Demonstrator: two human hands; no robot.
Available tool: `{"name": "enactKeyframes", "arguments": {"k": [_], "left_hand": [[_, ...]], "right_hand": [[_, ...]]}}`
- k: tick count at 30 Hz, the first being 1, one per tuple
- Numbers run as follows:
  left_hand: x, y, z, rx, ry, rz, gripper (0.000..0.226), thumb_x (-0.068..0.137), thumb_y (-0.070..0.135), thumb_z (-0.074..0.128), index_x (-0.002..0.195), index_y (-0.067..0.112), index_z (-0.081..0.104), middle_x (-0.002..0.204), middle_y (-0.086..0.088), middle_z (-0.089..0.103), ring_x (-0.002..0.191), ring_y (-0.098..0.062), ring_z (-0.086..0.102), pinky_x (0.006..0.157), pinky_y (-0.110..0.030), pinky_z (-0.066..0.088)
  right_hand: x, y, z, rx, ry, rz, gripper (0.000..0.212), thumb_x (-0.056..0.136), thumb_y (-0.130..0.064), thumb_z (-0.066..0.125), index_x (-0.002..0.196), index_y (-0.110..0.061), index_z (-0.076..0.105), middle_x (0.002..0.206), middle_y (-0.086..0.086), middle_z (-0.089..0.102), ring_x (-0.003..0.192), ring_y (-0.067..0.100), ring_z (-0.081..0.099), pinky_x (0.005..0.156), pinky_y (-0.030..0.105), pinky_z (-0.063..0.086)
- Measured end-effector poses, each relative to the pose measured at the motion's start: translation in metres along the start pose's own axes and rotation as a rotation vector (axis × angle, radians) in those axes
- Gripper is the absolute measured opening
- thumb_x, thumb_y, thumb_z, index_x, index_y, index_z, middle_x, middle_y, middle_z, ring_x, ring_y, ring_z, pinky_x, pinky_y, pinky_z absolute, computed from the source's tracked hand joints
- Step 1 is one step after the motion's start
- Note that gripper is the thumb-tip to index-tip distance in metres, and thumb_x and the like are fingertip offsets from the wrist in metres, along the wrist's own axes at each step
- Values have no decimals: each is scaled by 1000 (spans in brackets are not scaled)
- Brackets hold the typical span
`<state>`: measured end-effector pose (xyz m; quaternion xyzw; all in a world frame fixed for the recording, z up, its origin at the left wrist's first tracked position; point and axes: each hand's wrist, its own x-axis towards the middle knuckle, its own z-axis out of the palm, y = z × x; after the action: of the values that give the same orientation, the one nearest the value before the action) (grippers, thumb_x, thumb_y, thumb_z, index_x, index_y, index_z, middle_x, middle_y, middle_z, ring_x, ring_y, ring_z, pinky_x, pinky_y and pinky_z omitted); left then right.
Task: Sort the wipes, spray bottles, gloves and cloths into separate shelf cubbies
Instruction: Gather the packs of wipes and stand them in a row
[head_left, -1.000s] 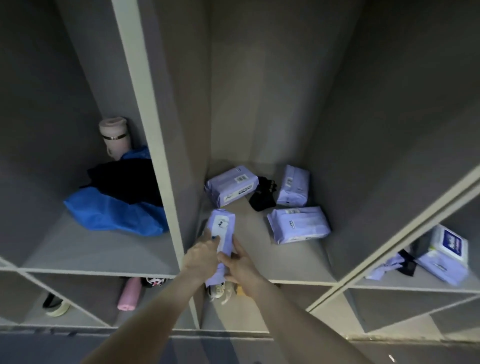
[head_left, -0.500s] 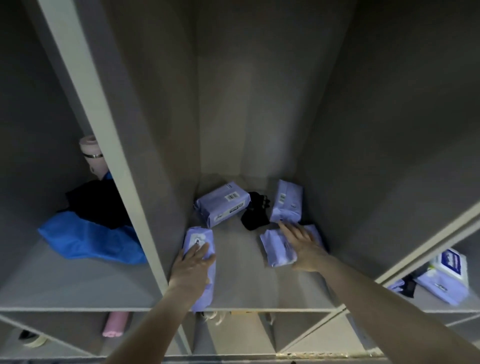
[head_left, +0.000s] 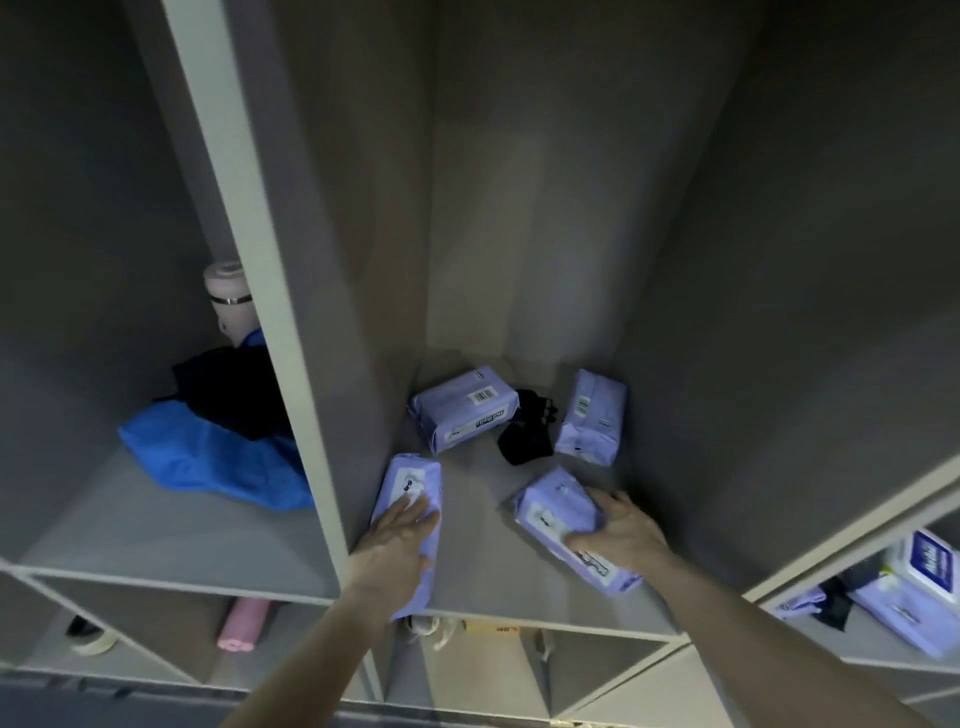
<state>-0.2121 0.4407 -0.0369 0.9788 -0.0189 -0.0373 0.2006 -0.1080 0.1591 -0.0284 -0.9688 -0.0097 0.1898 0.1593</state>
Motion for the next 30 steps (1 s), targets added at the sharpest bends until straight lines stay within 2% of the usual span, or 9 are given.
{"name": "enactKeyframes", "arguments": {"k": [2,4,7,11,14,18,23,27,30], "left_hand": [[2,-2,1,-70,-69,-59,59,97,23,47,149,21,21,159,6,5,148,-10,3,117,-19,7],[4,-2,-5,-119,-99,-67,56,98,20,45,149,20,22,159,1,9,147,-12,10,116,-20,9],[7,-3,-15,-262,-191,-105,56,98,13,45,149,17,22,159,-2,12,146,-14,17,111,-18,16],[6,-7,-21,-289,-269,-118,63,96,8,45,150,18,15,160,-1,11,147,-14,9,112,-18,15],[7,-5,-22,-286,-290,-100,64,98,14,46,150,19,10,160,0,8,148,-14,3,115,-22,13],[3,-2,-19,-283,-319,-84,83,91,40,57,151,23,2,160,3,0,148,-15,-4,118,-27,6],[0,1,-12,-232,-226,-87,94,81,48,66,151,30,4,160,5,-2,147,-12,-7,120,-34,1],[0,-5,-4,-112,-171,-55,91,82,40,68,150,22,11,160,1,1,148,-13,-3,120,-31,4],[0,-4,-7,-104,-175,-45,88,83,36,67,150,20,13,160,0,4,148,-13,-1,119,-27,6]], "right_hand": [[-8,-12,3,354,-77,67,69,54,-54,76,118,-32,61,106,-6,69,90,11,68,82,26,54],[-15,-26,17,630,-183,90,54,62,-43,80,110,-21,67,96,-1,73,73,7,70,70,20,55],[-30,-48,52,1014,-344,143,36,81,-25,71,110,-4,67,98,15,73,79,23,71,78,33,58],[-41,-77,70,913,-194,146,26,92,-34,58,103,-11,65,86,4,72,66,13,68,58,19,52],[-40,-103,76,962,-78,111,33,95,-27,53,125,-13,56,108,12,69,87,24,67,75,28,55],[-44,-110,79,1107,-18,129,36,97,-20,50,131,-11,50,116,14,66,94,26,65,58,12,51],[-57,-89,85,1075,-269,3,48,87,-9,64,129,-22,46,107,0,68,91,16,67,65,22,55],[-52,-87,89,1063,-187,-47,61,84,-4,66,138,-20,42,121,6,65,109,24,63,97,41,50],[-50,-96,79,1008,-182,-57,59,86,-7,65,137,-23,41,119,4,65,105,20,64,91,32,53]]}}
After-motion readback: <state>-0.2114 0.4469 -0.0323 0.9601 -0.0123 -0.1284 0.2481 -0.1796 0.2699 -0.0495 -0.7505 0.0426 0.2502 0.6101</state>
